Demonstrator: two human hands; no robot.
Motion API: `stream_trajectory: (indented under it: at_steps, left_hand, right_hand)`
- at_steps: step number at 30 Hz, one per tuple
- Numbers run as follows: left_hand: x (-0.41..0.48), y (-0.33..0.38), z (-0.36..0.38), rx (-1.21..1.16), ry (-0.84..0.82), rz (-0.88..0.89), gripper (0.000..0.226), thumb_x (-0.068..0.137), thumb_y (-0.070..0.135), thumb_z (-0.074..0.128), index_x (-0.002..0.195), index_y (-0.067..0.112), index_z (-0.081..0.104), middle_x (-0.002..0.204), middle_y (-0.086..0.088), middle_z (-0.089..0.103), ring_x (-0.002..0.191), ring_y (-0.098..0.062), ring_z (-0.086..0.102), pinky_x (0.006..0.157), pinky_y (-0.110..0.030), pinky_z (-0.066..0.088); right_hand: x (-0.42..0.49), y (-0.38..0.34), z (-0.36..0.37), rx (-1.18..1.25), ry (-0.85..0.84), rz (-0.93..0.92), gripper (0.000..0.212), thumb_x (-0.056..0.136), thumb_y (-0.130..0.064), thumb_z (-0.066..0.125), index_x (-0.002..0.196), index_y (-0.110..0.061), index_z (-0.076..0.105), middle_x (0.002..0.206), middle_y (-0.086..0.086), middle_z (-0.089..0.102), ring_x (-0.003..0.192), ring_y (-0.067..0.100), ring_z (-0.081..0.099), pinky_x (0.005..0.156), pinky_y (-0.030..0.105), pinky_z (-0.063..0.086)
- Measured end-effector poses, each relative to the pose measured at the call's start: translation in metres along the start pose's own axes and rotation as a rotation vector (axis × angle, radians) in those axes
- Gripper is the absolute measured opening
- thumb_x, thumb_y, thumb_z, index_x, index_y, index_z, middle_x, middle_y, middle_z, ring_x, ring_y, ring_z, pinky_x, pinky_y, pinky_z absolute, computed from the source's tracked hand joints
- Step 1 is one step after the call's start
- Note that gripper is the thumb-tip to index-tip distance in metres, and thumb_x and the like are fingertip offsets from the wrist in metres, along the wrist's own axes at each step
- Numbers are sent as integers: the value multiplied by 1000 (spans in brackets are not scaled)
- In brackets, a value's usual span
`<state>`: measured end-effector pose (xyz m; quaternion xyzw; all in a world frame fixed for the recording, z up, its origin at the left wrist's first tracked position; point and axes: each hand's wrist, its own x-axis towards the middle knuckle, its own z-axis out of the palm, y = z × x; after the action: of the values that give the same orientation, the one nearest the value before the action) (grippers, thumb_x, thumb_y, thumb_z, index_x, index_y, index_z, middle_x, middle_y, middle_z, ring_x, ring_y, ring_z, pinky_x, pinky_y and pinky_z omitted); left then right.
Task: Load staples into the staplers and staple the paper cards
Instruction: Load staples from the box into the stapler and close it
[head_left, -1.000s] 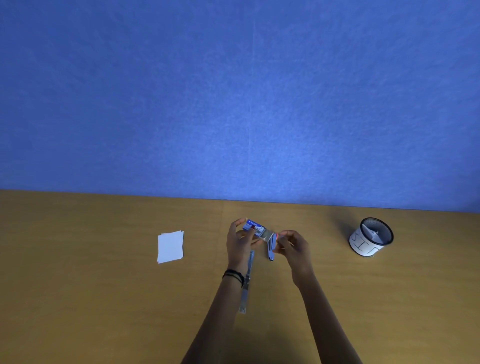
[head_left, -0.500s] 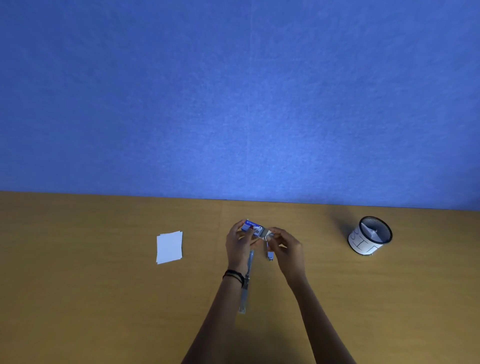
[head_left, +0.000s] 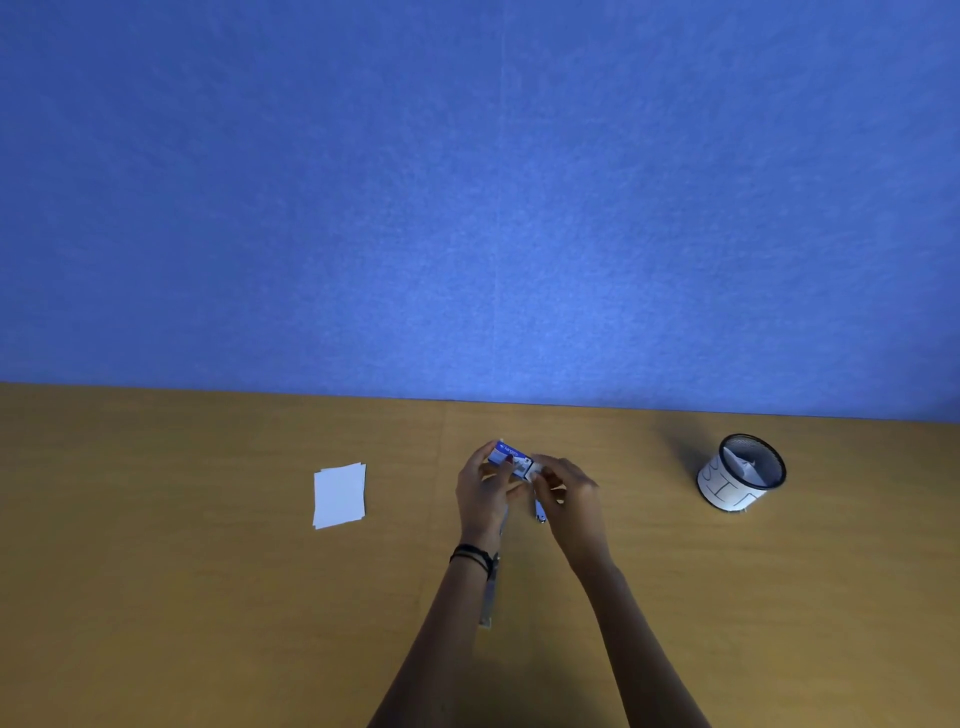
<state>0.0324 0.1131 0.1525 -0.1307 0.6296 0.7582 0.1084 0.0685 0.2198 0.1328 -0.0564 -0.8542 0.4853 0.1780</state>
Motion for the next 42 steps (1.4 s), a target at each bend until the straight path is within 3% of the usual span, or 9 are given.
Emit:
stream_trajectory:
  at_steps: [3,9,19,21,24,31,34,38,42]
  left_hand:
    - [-1,1,0,-4,-12,5,36,90,3,58,126,5,55,108,-20,64,92,-27,66,71,-28,60]
    - [0,2,2,94,-28,37,36,89,6,60,125,7,57,111,-21,65,100,-32,66,87,-48,56]
    - [3,-2,1,212,-99,36,36,89,7,61,125,8,56,112,-18,64,101,-27,65,86,-42,57]
    - [4,-3,1,241,-99,43,36,88,6,61,124,7,57,114,-18,64,103,-28,64,89,-46,55]
    - [7,-5,3,322,-97,80,35,87,6,62,122,8,57,112,-16,66,103,-28,64,91,-48,53]
    - [14,-21,4,515,-213,105,33,90,6,57,122,7,61,98,-12,69,89,-27,68,84,-46,56]
    - [15,-27,9,573,-277,101,35,93,9,54,127,10,58,94,-6,64,86,-23,66,84,-41,56]
    - [21,-36,9,666,-334,124,47,93,10,53,138,16,44,112,-4,59,102,-17,59,91,-30,51]
    - [34,-46,-9,789,-328,154,45,95,11,51,139,14,43,126,-8,53,114,-15,54,91,-19,42]
  right_hand:
    - [0,1,0,35,7,27,16,87,-3,60,96,-15,65,83,-9,64,74,1,62,59,10,47]
    - [2,0,-4,75,-7,50,13,85,-2,61,87,-15,63,74,-11,64,66,6,61,57,22,50]
    - [4,-2,-5,198,-24,204,20,87,-4,60,105,-10,55,74,7,67,65,17,66,60,27,54]
    - [6,0,-8,260,-59,291,22,87,-2,61,106,-13,56,74,10,67,61,19,65,56,26,53]
    - [6,4,-6,452,-139,476,21,85,-2,62,97,-19,64,62,-2,68,54,6,63,52,17,50]
    - [3,25,-4,640,-90,804,11,87,-2,59,79,-2,66,55,4,59,41,7,50,43,16,42]
    - [0,35,-7,642,-82,894,11,88,-6,60,78,-4,65,59,5,59,44,8,54,52,21,52]
    - [-3,53,-14,734,-12,1002,14,89,-10,57,81,-7,67,64,3,59,60,15,54,73,33,53]
    - [3,81,-31,714,175,1090,8,88,-9,60,80,-6,63,69,6,57,62,16,53,70,32,53]
